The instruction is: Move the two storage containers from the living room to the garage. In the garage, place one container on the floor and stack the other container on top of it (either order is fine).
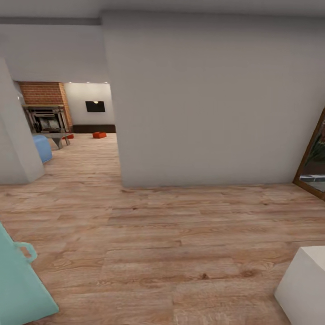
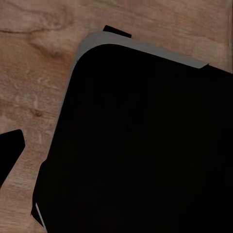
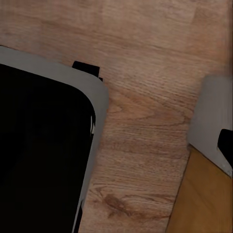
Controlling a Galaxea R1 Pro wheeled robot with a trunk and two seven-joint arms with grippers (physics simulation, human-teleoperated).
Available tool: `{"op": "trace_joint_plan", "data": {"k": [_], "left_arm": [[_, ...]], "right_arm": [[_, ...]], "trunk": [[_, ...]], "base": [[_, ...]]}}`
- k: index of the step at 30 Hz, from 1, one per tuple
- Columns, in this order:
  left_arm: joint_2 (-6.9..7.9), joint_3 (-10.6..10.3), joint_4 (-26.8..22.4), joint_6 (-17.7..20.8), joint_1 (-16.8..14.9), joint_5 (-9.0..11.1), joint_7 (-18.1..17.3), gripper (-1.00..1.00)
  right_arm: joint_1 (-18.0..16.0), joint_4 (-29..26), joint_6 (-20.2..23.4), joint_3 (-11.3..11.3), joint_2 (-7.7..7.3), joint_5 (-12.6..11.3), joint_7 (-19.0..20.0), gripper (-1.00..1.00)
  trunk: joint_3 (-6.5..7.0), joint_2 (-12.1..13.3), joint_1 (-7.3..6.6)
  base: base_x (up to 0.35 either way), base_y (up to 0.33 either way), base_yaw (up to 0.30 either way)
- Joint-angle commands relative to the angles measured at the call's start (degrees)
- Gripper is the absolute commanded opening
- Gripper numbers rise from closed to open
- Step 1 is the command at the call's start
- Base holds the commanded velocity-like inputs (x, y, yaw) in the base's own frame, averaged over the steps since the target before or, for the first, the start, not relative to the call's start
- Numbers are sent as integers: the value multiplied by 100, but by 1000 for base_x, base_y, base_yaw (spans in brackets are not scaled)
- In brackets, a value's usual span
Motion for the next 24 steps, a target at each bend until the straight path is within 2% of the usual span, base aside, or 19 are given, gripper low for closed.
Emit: {"op": "trace_joint_plan", "data": {"k": [1, 8, 24], "left_arm": [[-2, 30, -3, -12, -1, 8, 4, 100], [-2, 29, -3, -10, -1, 10, 4, 100], [-2, 38, -3, -41, -1, 40, 4, 100]], "right_arm": [[-2, 2, -19, 49, -1, -52, -8, 100], [-2, 2, -25, 48, -1, -56, -7, 100], [-2, 2, -30, 34, -5, -57, -16, 100]], "trunk": [[-5, -2, 3], [-5, -2, 3], [-5, -2, 3]], "base": [[326, 0, 47], [326, 0, 118], [327, 0, 7]]}}
